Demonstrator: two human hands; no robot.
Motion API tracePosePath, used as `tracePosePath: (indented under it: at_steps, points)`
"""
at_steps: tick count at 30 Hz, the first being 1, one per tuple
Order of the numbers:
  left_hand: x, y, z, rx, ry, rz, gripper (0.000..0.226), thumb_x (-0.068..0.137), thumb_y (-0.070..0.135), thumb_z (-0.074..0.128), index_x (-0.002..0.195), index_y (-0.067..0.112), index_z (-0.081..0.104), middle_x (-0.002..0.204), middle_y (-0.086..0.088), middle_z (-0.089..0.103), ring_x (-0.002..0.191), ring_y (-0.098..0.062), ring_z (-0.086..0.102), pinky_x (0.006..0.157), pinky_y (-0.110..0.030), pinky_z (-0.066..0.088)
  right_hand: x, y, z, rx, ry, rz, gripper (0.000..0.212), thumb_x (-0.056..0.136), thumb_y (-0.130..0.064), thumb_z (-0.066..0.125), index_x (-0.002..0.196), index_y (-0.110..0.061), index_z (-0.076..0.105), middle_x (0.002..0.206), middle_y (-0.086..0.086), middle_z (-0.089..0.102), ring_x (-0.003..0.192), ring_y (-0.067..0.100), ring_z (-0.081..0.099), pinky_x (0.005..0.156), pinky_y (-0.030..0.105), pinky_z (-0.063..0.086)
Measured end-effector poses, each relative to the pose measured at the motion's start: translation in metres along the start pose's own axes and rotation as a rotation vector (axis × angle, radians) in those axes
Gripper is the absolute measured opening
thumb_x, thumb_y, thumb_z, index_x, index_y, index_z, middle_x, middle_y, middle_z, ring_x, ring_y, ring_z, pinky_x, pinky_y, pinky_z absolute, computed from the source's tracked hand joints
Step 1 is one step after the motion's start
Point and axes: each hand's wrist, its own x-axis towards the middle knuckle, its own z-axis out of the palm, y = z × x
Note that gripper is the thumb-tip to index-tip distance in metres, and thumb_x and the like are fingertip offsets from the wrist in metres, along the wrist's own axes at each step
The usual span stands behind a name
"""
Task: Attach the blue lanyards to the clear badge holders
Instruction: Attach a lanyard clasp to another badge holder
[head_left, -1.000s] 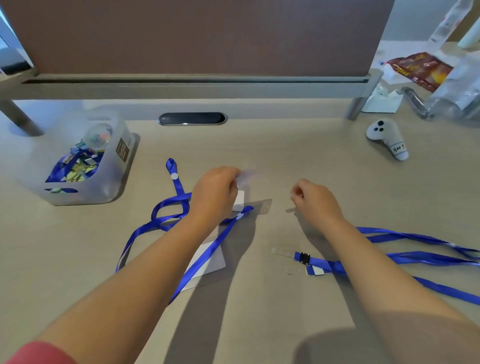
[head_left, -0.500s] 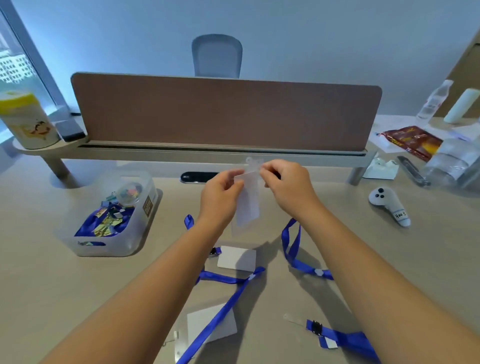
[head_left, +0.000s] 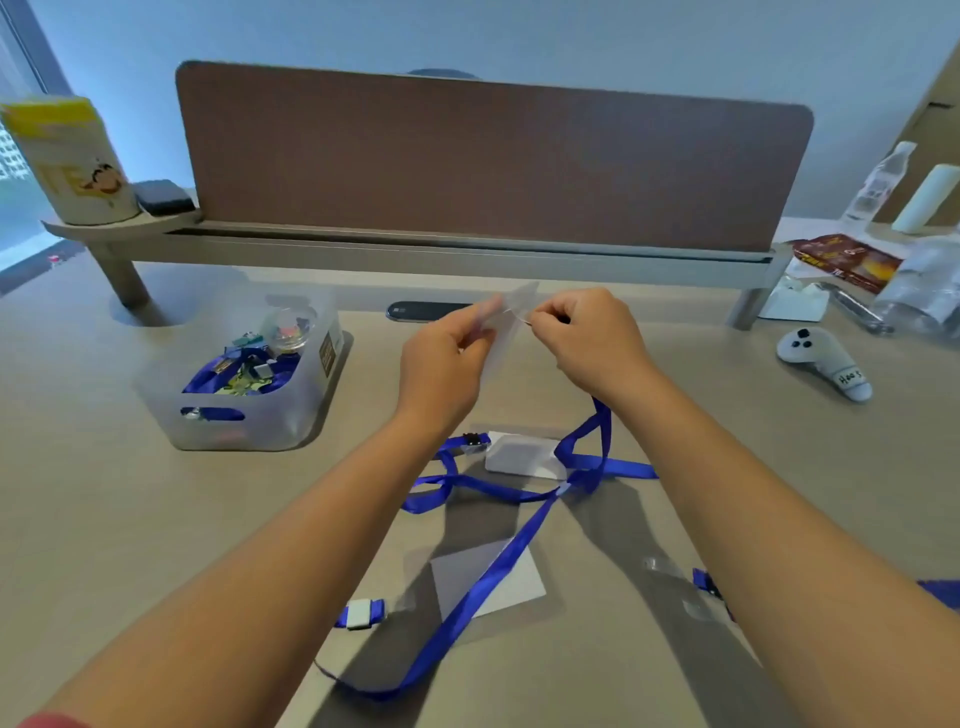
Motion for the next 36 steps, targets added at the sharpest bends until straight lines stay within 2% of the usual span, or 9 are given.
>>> tracePosePath:
  at_steps: [3,5,9,12,15,19,21,26,36]
  points:
    - [-0.023,-0.003,-0.010,0.059,0.017,0.095,0.035,0.092,0.013,0.049,0.126,0.012,0.054,0.114,-0.012,0.067,0.089,-0.013,0.052,0.067,-0.010,0.041,-0.025,-0.006,0.007,0.012,0.008,-0.018,0.033,0.091,-0.015,0.046,0.085,0.011,0.066,0.074,0.024,0.061,0.067,0.027,0.051,0.075,0.045,0.053]
    - [-0.039,-0.001,-0.020,0.097,0.011,0.132,0.034,0.092,0.014,0.048,0.125,0.011,0.055,0.116,-0.013,0.066,0.096,-0.021,0.058,0.076,-0.016,0.045,-0.042,-0.015,0.007,0.085,0.009,-0.012,0.032,0.092,-0.014,0.047,0.091,0.011,0.066,0.081,0.027,0.065,0.067,0.024,0.050,0.075,0.048,0.055]
    - [-0.059,0.001,-0.042,0.102,-0.043,0.183,0.038,0.093,0.013,0.046,0.131,0.014,0.049,0.127,-0.013,0.059,0.106,-0.023,0.057,0.087,-0.025,0.045,-0.068,-0.032,0.006,0.356,-0.050,0.058,0.024,0.092,-0.016,0.048,0.092,0.002,0.064,0.065,0.000,0.054,0.055,0.009,0.047,0.054,0.018,0.045]
    - [-0.068,-0.003,-0.055,0.128,-0.057,0.266,0.041,0.093,0.011,0.046,0.133,0.015,0.045,0.126,-0.014,0.060,0.091,-0.015,0.054,0.079,-0.020,0.042,-0.082,-0.040,0.009,0.525,-0.106,0.104,0.020,0.092,-0.015,0.049,0.075,-0.010,0.059,0.067,0.001,0.056,0.054,0.011,0.047,0.046,0.011,0.046]
    - [-0.075,-0.010,-0.066,0.291,-0.022,0.374,0.042,0.092,0.008,0.046,0.133,0.016,0.045,0.120,-0.015,0.063,0.096,-0.025,0.060,0.078,-0.020,0.041,-0.090,-0.048,0.011,0.691,-0.149,0.150,0.016,0.091,-0.010,0.050,0.085,0.000,0.061,0.066,0.005,0.056,0.053,0.012,0.045,0.040,0.009,0.045]
    - [-0.079,-0.016,-0.077,0.651,0.093,0.713,0.039,0.075,-0.003,0.059,0.112,0.006,0.065,0.084,-0.018,0.075,0.070,-0.032,0.070,0.057,-0.029,0.056,-0.092,-0.049,0.013,0.792,-0.206,0.196,0.020,0.093,-0.016,0.047,0.083,-0.003,0.059,0.067,0.006,0.057,0.054,0.010,0.047,0.044,0.012,0.046]
    - [-0.078,-0.022,-0.078,0.787,0.109,0.788,0.046,0.061,-0.007,0.075,0.105,0.006,0.069,0.078,-0.017,0.075,0.062,-0.031,0.069,0.051,-0.031,0.056,-0.091,-0.045,0.018,0.781,-0.219,0.209,0.022,0.093,-0.022,0.047,0.078,-0.010,0.058,0.067,0.005,0.058,0.055,0.010,0.048,0.049,0.015,0.047]
    - [-0.073,-0.037,-0.069,0.955,0.047,0.785,0.058,0.047,-0.001,0.086,0.102,0.012,0.071,0.081,-0.014,0.075,0.066,-0.030,0.069,0.057,-0.033,0.055,-0.081,-0.029,0.034,0.698,-0.237,0.229,0.020,0.091,-0.017,0.051,0.074,-0.010,0.058,0.067,0.004,0.058,0.054,0.010,0.050,0.049,0.014,0.048]
    - [-0.053,-0.047,-0.052,0.861,0.092,0.740,0.059,0.048,-0.003,0.086,0.104,0.007,0.070,0.082,-0.018,0.075,0.066,-0.034,0.070,0.057,-0.039,0.056,-0.058,-0.017,0.038,0.771,-0.232,0.174,0.024,0.091,-0.008,0.048,0.070,-0.011,0.059,0.066,0.004,0.058,0.055,0.011,0.051,0.044,0.008,0.049]
